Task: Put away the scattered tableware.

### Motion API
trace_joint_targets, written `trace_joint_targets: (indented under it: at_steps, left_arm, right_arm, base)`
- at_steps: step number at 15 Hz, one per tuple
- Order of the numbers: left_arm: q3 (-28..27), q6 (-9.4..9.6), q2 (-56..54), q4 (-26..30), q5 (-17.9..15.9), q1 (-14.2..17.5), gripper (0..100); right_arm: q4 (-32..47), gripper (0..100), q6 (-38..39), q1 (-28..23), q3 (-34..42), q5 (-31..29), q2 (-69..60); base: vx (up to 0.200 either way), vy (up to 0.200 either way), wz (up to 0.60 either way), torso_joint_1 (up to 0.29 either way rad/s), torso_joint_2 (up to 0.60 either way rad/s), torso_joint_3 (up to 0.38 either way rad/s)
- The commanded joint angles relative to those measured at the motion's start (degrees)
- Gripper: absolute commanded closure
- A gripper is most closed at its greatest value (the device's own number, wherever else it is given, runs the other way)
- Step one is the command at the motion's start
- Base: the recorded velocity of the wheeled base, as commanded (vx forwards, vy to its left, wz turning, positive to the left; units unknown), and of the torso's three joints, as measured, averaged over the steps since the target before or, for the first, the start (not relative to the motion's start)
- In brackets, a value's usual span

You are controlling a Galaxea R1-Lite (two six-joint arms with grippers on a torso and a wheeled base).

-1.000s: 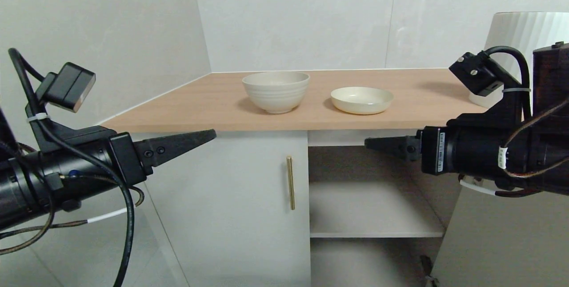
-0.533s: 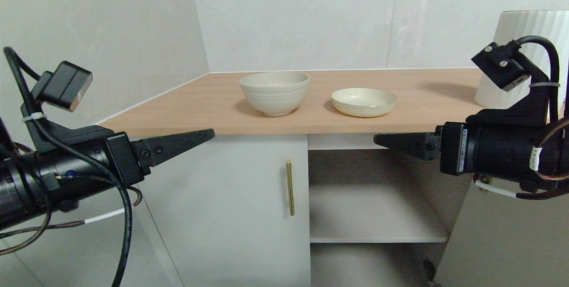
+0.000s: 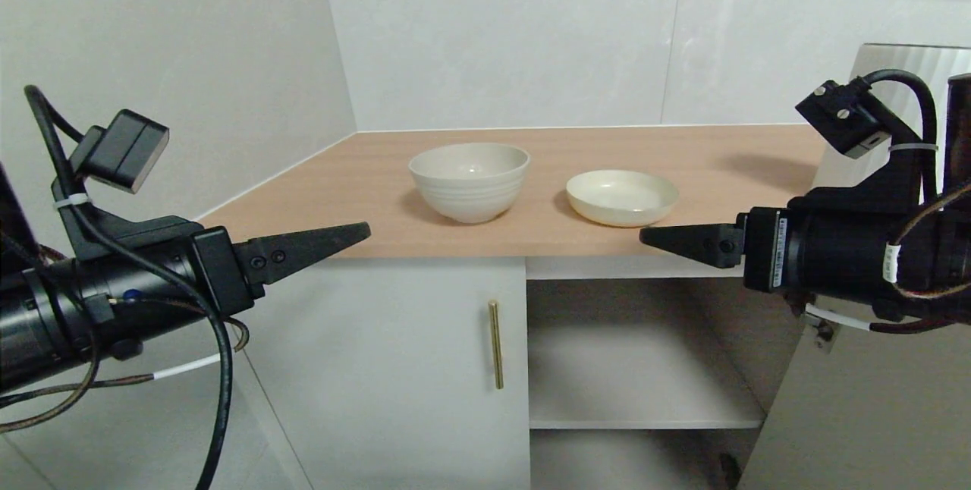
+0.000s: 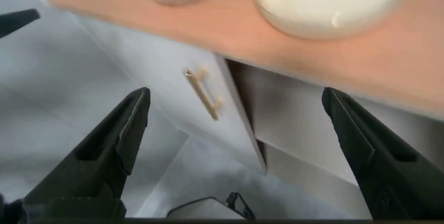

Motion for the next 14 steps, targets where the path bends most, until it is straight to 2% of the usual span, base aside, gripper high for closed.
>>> trace_joint_targets:
  at_steps: [1,11,12,13,14]
  left_arm:
    - [0.09,0.01,0.48,-0.10,-0.05,-0.04,0]
    - [-1.14,-0.08,3.47,0.08,0.21,-0.31,0]
    - [-5.27,-4.03,5.49,0.96,0.21,-0.40,0]
    - [-9.67,-6.32,7.77,3.33,0.21,-0.31,0]
    - [-12.30,-6.84,8.83,5.09,0.21,-0.22,0]
  right_arm:
    - [-0.04,0,-0.01,-0.05,-0.02,-0.01,0.62]
    - [-0.74,0,0.08,-1.72,-0.19,-0.01,1.85]
    - [-3.12,0,-0.09,-3.04,-0.28,0.17,3.69]
    - [-4.00,0,-0.27,-4.09,-1.51,-0.01,5.72]
    - [-3.82,0,-0.45,-4.36,-2.39,-0.27,6.51]
  base:
    - [0.000,0.000,0.00,0.178,-0.56,-0.300]
    - [0.000,0.000,0.00,0.185,-0.49,-0.283]
    - [0.000,0.000,0.00,0.115,-0.28,-0.159]
    - [0.000,0.000,0.00,0.061,-0.15,-0.095]
    - [0.000,0.000,0.00,0.036,-0.08,-0.056]
